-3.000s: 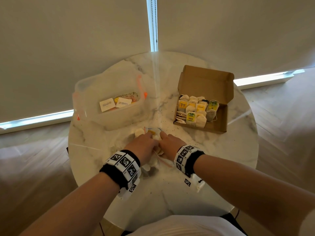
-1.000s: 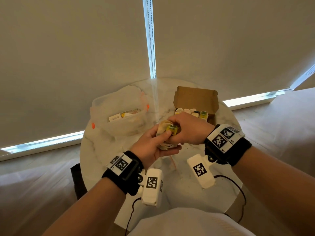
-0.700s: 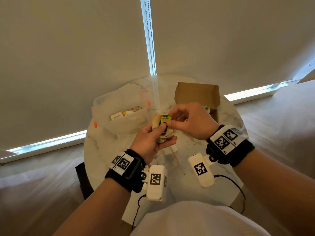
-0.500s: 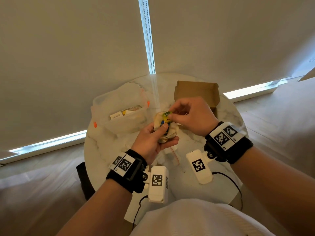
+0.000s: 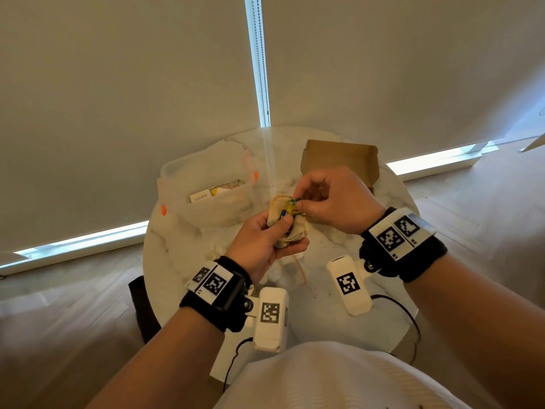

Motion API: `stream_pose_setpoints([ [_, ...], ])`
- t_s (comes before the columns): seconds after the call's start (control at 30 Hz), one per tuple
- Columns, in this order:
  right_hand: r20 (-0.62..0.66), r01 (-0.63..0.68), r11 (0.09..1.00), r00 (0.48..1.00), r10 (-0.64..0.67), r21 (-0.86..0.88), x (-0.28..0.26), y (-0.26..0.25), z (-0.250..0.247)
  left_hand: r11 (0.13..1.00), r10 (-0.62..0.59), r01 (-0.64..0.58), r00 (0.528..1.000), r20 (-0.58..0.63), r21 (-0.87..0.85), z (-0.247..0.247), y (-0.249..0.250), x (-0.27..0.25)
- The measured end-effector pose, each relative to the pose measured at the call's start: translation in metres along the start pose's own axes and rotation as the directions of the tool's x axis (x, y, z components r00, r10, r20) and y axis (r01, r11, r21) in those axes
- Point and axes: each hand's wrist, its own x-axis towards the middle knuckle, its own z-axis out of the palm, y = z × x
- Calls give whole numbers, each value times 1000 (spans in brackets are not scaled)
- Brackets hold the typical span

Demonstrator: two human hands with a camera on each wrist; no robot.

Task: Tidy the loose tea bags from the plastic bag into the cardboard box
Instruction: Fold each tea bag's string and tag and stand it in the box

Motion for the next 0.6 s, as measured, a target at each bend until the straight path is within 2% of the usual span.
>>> stream_pose_setpoints([
  [0.23, 88, 34, 999, 996, -31, -26, -3, -2, -5, 999, -4, 3, 1000, 16, 36, 3, -3, 0],
  [0.37, 35, -11, 1000, 999, 11, -5, -1, -3, -7, 997, -2, 1, 1000, 24, 72, 2, -3, -1],
  [0.5, -40, -2, 996, 999, 6, 92, 0, -5, -10, 997, -3, 0, 999, 38, 81, 3, -2, -1],
  [0.6, -24, 18, 994, 1000, -16, 105, 1, -5, -13, 998, -7, 4, 999, 38, 70, 3, -1, 0],
])
